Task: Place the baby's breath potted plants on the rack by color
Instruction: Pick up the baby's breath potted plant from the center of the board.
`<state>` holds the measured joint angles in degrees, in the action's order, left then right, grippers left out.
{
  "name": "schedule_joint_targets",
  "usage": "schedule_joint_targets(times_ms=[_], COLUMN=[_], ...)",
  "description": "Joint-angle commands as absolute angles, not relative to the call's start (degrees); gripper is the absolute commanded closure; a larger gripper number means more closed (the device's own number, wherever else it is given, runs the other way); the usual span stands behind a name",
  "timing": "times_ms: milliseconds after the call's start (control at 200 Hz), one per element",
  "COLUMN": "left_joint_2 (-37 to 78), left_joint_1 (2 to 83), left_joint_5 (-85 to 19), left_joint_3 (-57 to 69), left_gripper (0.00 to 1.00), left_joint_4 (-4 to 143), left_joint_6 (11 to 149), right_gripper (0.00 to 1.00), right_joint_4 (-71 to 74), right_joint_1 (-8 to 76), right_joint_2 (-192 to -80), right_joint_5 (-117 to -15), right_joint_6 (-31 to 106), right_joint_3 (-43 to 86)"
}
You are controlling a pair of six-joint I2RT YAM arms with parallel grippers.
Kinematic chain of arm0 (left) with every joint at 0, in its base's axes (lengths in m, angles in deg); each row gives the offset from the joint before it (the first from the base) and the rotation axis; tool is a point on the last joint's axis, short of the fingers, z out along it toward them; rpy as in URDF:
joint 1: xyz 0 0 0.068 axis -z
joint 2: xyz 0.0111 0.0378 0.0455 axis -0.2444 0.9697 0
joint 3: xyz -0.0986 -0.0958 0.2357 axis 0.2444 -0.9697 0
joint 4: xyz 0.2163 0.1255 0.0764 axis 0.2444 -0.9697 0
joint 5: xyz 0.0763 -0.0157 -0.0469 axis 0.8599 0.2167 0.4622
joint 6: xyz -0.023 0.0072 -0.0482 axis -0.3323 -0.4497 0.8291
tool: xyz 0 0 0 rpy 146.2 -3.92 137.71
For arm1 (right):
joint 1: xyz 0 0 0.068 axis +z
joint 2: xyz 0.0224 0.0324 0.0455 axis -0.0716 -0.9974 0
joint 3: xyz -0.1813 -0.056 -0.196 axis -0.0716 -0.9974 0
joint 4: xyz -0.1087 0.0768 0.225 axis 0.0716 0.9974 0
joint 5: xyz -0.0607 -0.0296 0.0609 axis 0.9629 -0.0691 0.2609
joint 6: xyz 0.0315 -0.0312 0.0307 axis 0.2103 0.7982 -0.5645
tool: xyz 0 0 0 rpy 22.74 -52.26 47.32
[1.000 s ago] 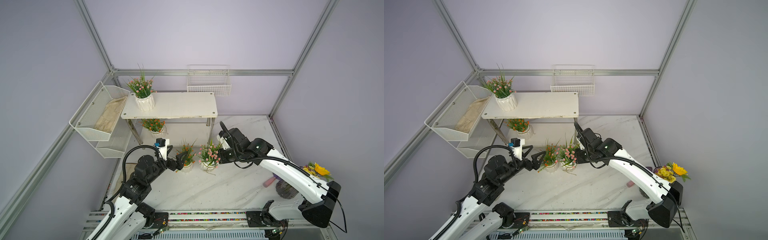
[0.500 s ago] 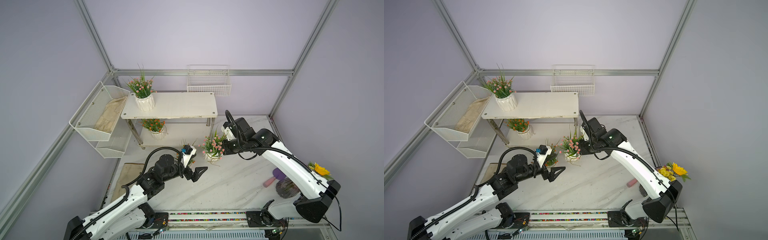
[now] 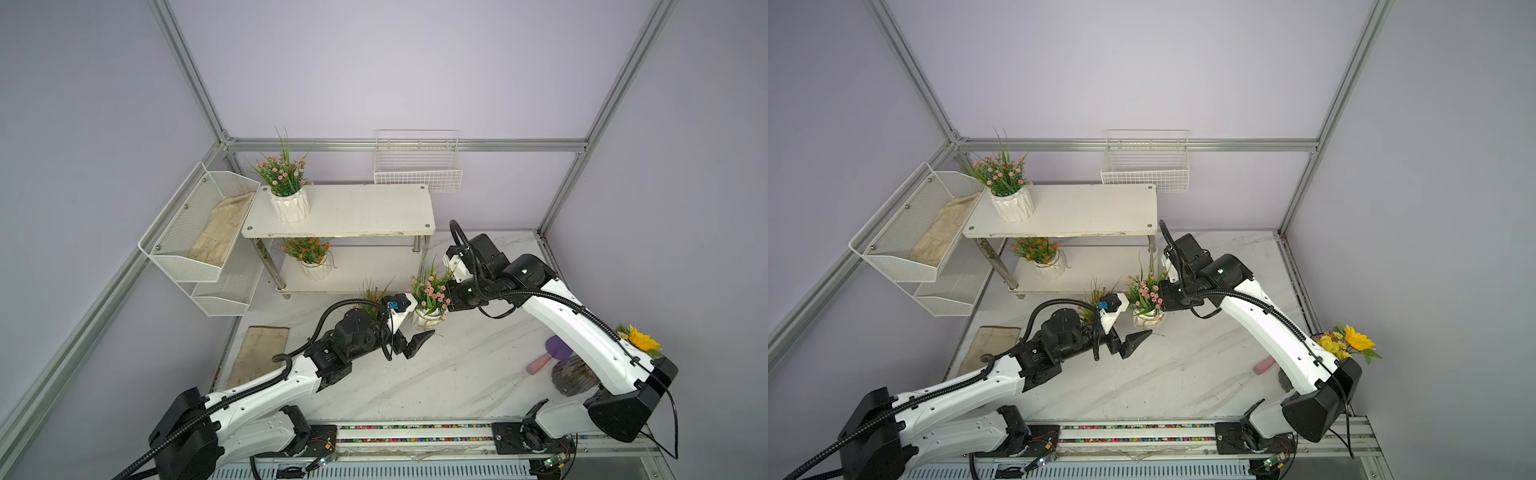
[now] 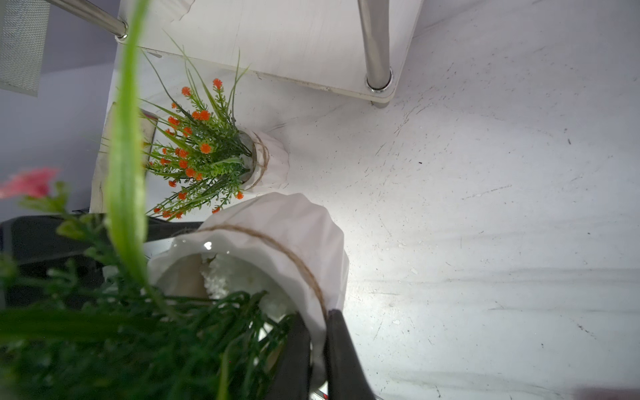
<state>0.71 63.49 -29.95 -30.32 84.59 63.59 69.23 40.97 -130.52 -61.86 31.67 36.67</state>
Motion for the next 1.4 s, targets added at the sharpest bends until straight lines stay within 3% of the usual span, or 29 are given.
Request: schedule_joint_targets(times_ms=[0,760,840,985,1085,1390], left_joint_2=[3.47,9.55,9.91,10.41,10.39,8.44], left_joint_1=[64.27,64.24,64.26,64.26,64.27,64.13], left_joint_5=[-30.24,-31.29,-31.62,-32.28,-32.53,-27.85], left_joint_3=[-27.24,-24.22,-24.07,-24.13,-24.17,-22.96], left_gripper=[0.0,0.01,0.11,0.42,0.57,0.69], left_joint_4=[89.45,93.71,93.72,93.45,93.73,91.04], left_joint_6=[61.69,62.38,62.48,62.84,63.12,64.35], right_gripper=[0.94,0.95,0.95,0.95,0.94,0.71], right_joint_4=[66.28,62.75,62.89,62.91,62.76,62.29], right_joint_1=[41.19,41.19,41.2,41.2,41.2,40.94], right_joint_2=[-129.78,-127.92,-127.72,-127.25,-127.23,-125.13], right_joint_5=[-65.46,-70.74,-70.91,-70.65,-70.74,-67.87], right_joint_6=[32.13,32.1,32.08,32.05,31.98,31.83], right_joint_3=[37.99,33.89,33.96,33.89,33.59,33.89])
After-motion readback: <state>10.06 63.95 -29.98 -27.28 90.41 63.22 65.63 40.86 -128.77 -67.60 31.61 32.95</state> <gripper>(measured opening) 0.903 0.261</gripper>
